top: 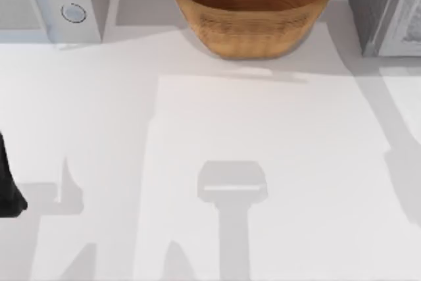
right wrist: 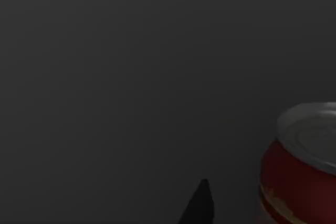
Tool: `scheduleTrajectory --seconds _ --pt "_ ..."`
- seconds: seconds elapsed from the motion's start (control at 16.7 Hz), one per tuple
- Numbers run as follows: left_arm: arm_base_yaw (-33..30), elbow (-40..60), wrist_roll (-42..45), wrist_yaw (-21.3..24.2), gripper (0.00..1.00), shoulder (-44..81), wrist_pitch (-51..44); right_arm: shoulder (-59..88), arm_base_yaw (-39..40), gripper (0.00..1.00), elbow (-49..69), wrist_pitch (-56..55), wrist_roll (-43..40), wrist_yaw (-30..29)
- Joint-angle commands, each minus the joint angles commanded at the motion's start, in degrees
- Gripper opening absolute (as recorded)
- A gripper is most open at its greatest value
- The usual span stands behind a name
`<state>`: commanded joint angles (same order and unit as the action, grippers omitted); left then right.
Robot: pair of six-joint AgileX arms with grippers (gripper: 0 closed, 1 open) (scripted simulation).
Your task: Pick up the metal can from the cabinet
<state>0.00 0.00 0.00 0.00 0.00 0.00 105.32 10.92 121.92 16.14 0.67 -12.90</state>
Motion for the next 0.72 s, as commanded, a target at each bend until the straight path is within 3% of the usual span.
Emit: scheduleTrajectory --seconds 0.24,0.72 --pt "0.0 0.0 0.0 0.0 1.00 0.0 0.0 0.0 0.0 0.02 0.0 0.0 0.0 0.0" --pt "0.0 0.0 0.0 0.0 1.00 0.0 0.0 0.0 0.0 0.00 0.0 0.0 0.0 0.0"
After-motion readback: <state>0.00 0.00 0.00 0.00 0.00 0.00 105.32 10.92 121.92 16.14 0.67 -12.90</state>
